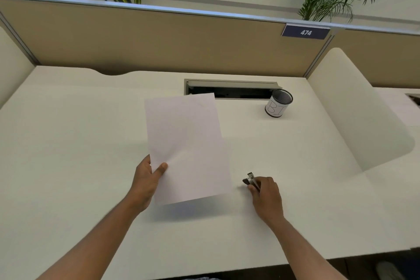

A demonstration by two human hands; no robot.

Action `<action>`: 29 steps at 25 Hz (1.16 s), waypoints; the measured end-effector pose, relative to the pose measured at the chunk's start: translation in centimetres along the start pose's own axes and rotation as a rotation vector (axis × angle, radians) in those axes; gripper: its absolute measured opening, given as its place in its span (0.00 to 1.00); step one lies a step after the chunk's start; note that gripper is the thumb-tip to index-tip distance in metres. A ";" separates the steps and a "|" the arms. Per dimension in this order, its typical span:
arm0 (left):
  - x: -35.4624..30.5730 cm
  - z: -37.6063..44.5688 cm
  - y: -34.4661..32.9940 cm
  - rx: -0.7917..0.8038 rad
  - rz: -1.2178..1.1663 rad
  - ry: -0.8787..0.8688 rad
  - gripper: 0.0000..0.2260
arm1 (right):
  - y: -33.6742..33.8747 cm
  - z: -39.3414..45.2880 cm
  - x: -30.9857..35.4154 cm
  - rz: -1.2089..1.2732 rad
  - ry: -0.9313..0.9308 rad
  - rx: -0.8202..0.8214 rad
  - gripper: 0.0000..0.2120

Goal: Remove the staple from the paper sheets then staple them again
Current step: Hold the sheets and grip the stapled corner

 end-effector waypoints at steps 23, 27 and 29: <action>-1.8 0.4 -0.5 -0.018 -0.014 -0.026 0.11 | -2.9 -4.6 9.2 0.943 -0.029 0.259 0.34; -1.9 0.3 -0.6 -0.021 -0.012 -0.029 0.11 | -2.6 -4.3 9.4 0.960 -0.015 0.220 0.37; -2.1 0.3 -0.5 -0.027 -0.011 -0.038 0.10 | -2.5 -4.3 9.4 0.977 -0.022 0.214 0.35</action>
Point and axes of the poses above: each hand's wrist, its own z-axis towards the middle knuckle, its own y-axis out of the back of the hand, x = y × z, the point moved 7 cm from there along z, towards the middle knuckle, and after that the axes turned 10 degrees about y, right-handed, at the moved point
